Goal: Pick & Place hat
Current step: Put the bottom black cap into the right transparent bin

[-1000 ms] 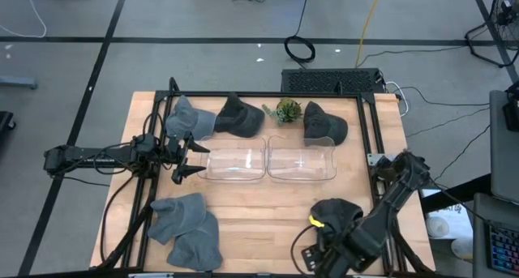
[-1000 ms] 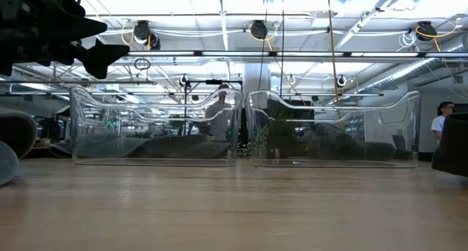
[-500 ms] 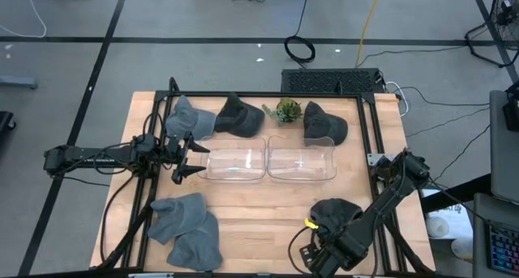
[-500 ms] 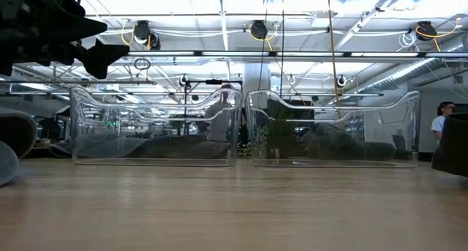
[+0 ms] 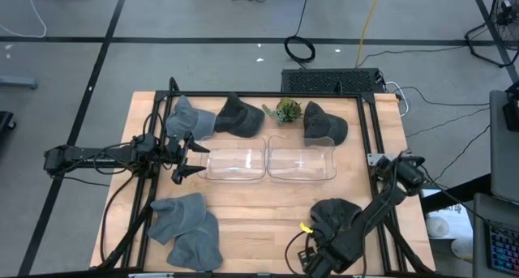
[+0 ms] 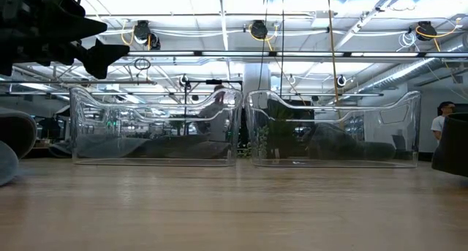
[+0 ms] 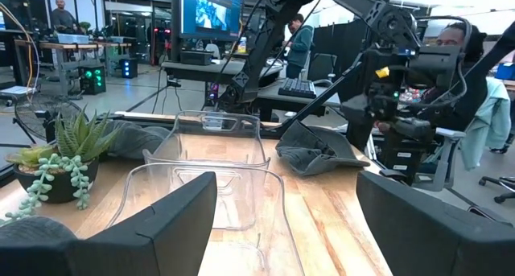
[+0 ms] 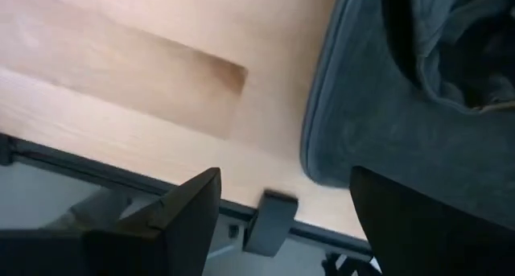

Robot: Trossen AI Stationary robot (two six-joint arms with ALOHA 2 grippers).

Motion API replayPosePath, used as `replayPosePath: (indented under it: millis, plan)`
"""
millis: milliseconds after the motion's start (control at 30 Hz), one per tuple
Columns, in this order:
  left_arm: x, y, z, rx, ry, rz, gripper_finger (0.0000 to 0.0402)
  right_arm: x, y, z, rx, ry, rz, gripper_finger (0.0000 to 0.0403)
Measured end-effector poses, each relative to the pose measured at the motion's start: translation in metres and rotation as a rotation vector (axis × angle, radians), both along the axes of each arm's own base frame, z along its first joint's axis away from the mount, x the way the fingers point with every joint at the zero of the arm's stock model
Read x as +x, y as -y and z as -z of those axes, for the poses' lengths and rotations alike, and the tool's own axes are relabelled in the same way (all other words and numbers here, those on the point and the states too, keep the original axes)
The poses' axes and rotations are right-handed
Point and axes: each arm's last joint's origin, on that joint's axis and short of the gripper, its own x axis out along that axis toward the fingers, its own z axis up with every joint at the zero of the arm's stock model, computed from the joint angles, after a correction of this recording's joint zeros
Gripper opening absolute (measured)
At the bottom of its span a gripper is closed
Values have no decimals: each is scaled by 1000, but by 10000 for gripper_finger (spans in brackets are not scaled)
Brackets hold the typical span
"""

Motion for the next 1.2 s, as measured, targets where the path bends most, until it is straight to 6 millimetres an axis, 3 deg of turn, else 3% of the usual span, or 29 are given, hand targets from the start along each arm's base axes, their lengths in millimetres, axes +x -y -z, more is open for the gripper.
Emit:
replayPosePath:
  millis: [367, 567, 767, 1033, 1200]
  plan:
    - [0, 0, 0, 0, 1, 0, 306, 2, -3, 29, -79, -74, -21, 263]
    - [0, 0, 0, 0, 0, -1, 306, 3, -2, 39, -109, -107, -22, 236]
    - [0, 0, 0, 0, 0, 0, 306, 5, -2, 38, -96, -98, -18, 167]
    - [0, 0, 0, 0, 0, 0, 306, 6, -5, 35, -37, -95, -53, 22]
    - [0, 0, 0, 0, 1, 0, 306, 6, -6, 35, -4, -112, -84, 11]
